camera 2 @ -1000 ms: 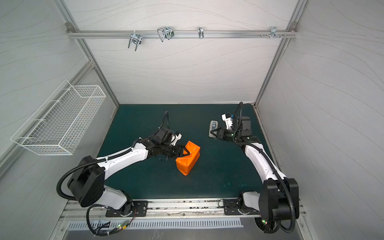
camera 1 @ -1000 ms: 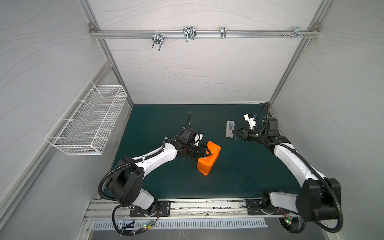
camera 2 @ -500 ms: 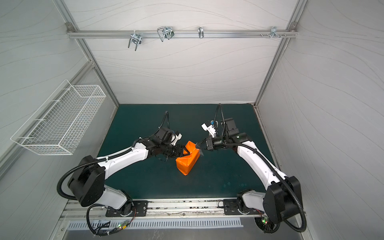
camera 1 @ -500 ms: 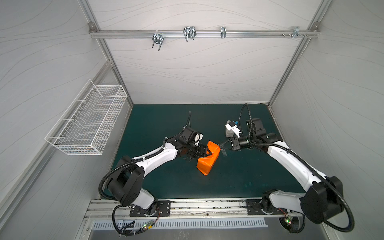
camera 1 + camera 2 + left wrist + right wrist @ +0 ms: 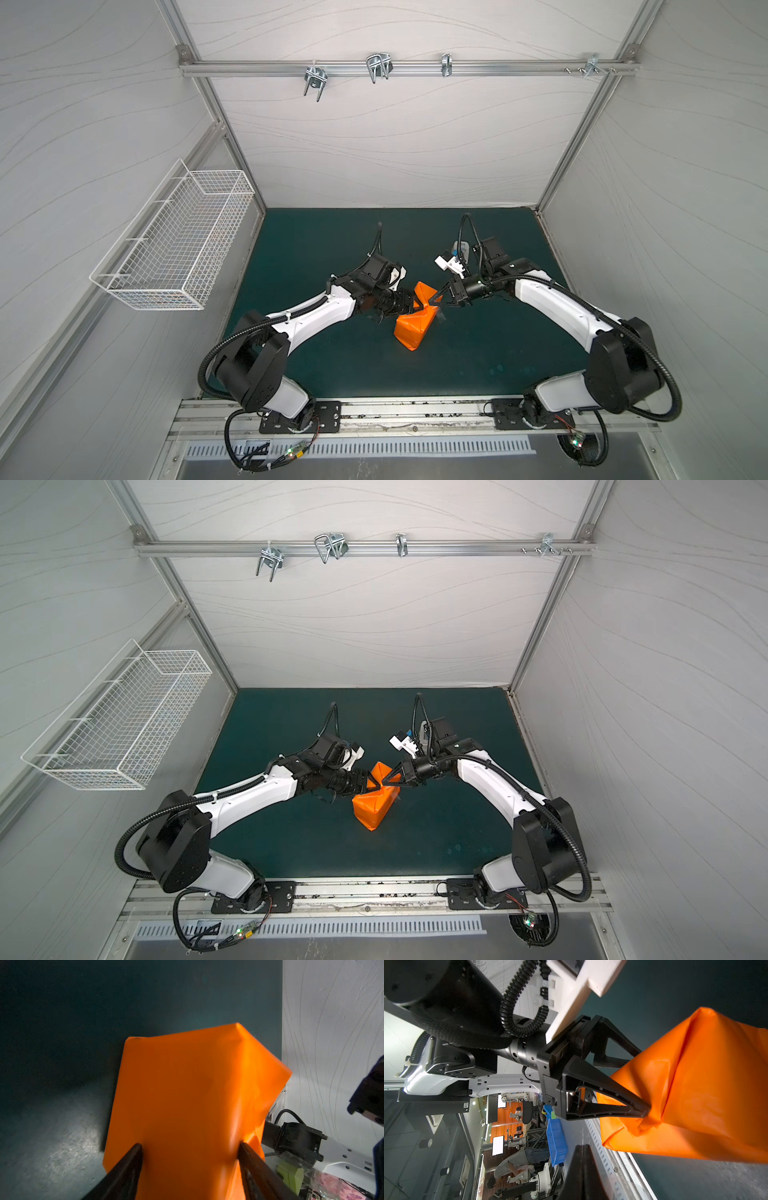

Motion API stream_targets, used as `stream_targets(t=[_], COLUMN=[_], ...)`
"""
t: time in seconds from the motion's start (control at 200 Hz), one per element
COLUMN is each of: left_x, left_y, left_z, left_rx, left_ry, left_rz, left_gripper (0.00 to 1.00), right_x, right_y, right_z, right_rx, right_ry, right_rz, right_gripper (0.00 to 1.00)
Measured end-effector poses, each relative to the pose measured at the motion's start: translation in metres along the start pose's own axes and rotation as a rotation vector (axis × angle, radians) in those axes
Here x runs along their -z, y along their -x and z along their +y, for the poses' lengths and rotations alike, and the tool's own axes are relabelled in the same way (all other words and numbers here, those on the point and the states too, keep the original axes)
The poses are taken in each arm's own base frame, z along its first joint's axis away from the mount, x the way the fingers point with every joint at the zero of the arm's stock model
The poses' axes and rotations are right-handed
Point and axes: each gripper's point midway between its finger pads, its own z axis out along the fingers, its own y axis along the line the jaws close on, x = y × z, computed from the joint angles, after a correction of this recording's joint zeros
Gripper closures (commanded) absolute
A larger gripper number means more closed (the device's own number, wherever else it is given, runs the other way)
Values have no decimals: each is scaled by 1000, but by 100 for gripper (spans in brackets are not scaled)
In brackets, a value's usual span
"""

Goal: Wrap a gift box in wrapping paper
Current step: Wrap the gift box with the wrapping paper.

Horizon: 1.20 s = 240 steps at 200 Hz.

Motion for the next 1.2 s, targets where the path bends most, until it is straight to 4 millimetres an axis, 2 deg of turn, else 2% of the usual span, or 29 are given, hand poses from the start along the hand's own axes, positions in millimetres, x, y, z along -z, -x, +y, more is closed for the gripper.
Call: stream_targets(t=[0.195,0.525,0.665,0.855,1.2], left_x=[0,0,0,0,0], left_y=[0,0,0,0,0], left_z=[0,0,0,0,0], left_rx=[-1,-1,0,0,1], left_ry=[-1,-1,-1,-1,0], left_rz=[-1,-1,-2,-1,-1], left_gripper=[27,27,27,27,27], right_x=[-10,-22,-24,-23,-24], right_y=[8,14,19,25,23], right_z=[-4,-24,-27,-24,-40], right_rx=[-10,-42,-38,-5,-1], right_ry=[12,16,18,13,-62], right_rz=[28,49,50,40,27], right_gripper=[100,100,100,84,70])
